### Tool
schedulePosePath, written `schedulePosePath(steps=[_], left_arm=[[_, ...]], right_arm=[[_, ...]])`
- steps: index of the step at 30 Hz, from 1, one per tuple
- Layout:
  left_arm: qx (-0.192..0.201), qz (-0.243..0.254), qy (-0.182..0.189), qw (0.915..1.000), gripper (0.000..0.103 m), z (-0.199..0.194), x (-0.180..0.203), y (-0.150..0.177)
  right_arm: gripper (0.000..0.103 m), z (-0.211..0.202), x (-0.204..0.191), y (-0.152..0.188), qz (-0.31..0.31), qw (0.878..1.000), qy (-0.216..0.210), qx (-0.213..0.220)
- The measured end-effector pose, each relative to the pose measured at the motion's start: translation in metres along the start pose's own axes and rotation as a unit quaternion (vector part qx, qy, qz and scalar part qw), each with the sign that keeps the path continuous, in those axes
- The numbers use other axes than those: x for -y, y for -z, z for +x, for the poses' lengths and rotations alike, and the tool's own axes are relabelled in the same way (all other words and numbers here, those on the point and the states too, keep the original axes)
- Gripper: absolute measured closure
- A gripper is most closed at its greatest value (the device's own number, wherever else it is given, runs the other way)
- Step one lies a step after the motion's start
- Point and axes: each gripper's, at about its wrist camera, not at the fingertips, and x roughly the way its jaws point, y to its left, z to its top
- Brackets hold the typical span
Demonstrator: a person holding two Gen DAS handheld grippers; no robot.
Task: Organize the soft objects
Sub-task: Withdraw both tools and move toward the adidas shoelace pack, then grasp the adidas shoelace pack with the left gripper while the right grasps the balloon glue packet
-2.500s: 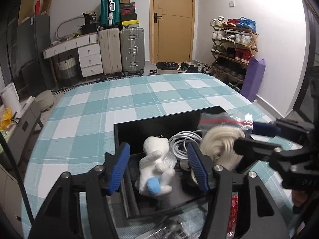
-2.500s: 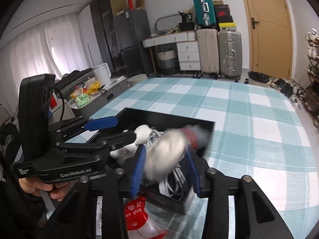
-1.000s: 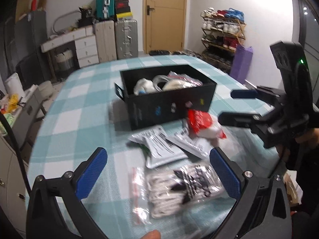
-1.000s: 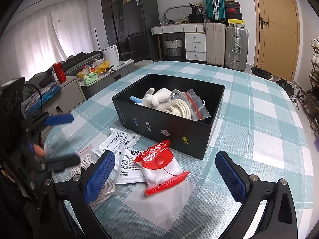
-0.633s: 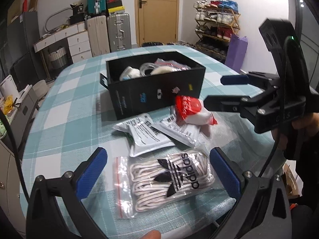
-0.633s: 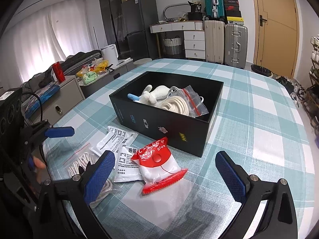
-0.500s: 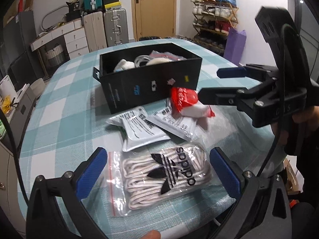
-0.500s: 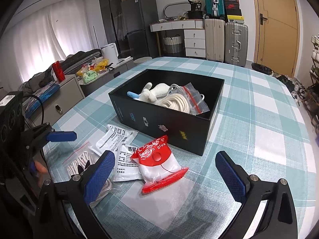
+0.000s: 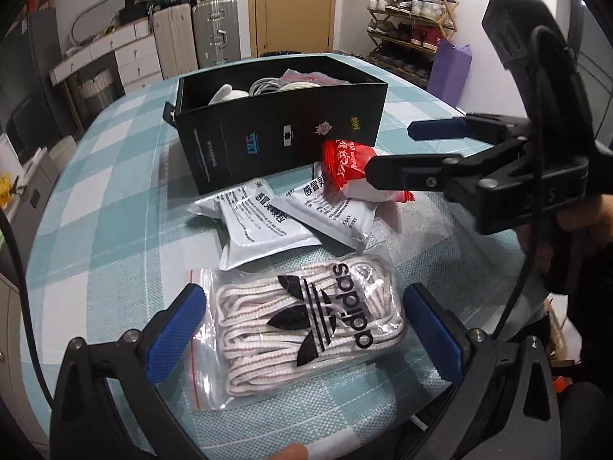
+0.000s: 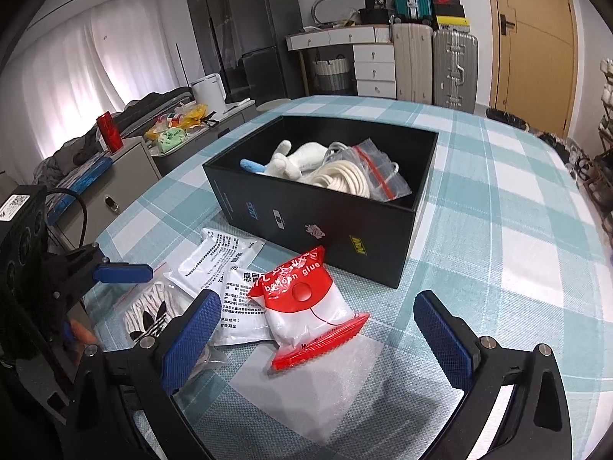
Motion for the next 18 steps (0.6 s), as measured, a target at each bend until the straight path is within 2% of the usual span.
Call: schedulePosePath(steps=[6, 8, 10, 18], left_arm=[[-0.003, 0.003, 0.003, 1.0000, 0.000, 0.000, 0.003, 0.002], [-0.004, 0.002, 0.005, 1.0000, 0.000, 0.000, 0.003, 0.003], [-0.004, 0.001, 0.006, 1.0000, 0.000, 0.001, 0.003, 0.003], [-0.010, 0.012, 0.000, 0.9999, 0.000, 0.005, 0.003, 0.003]], right_arm=[[0.003, 0.012, -0.001, 0.000, 0.001, 1.000, 0.008, -0.020], [0.008, 0.015, -0.002, 0.000, -0.004, 1.000, 0.004, -0.026], [0.019, 0.018, -0.004, 0.001, -0.008, 1.000, 0.003, -0.030], [0.039, 0.022, -0.006, 0.004, -0.014, 0.999, -0.001, -0.034]])
